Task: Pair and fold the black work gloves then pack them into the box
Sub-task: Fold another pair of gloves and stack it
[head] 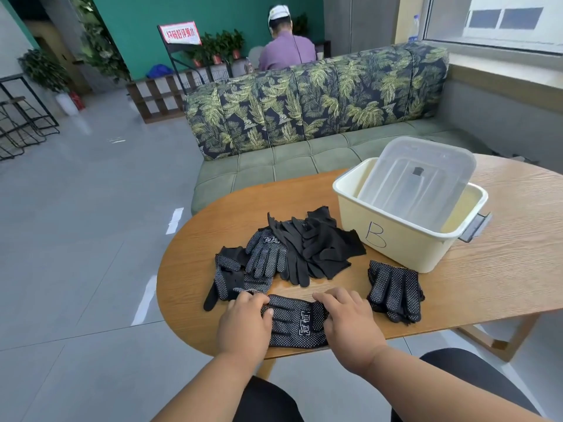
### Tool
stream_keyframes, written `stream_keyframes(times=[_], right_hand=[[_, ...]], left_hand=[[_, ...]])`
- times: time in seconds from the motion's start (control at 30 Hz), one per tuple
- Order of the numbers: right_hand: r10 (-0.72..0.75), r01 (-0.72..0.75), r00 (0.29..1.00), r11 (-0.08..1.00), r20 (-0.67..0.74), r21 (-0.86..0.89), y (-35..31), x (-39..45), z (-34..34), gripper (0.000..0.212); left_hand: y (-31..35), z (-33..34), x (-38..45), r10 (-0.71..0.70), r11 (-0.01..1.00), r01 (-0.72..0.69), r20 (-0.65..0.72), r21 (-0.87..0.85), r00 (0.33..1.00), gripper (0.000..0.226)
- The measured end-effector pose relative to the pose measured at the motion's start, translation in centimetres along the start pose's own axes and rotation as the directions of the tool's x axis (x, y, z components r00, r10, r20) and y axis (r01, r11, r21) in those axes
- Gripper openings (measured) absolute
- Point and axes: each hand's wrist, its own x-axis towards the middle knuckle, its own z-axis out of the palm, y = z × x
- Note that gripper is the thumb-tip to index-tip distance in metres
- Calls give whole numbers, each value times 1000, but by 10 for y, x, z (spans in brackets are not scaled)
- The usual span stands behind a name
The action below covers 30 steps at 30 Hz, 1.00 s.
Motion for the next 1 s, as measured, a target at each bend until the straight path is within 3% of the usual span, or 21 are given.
stream_keyframes(times=[0.13, 0.37, 0.57, 0.8, 1.0], right_hand=[[0, 0, 1000, 1000, 4, -1, 0, -1, -1, 62], [5, -5, 1000, 1000, -20, 27, 0, -1, -2, 57], [13, -12, 1000, 1000, -24, 29, 1, 0, 0, 57], [30, -30, 997, 999, -74, 11, 0, 1, 6, 57], [37, -36, 998, 999, -60, 7, -1, 0, 3, 57]], left_hand=[[-2, 2, 1, -11, 999, 11, -21, -34, 1000, 36], [-6, 2, 3, -49, 993, 47, -17, -107, 999, 27], [-13, 0, -14, -72, 984, 55, -95, -172, 993, 27], [-22, -6, -39, -156, 978, 162, 58, -133, 986, 19], [-19, -3, -37, -179, 957, 185, 45, -222, 983, 13]])
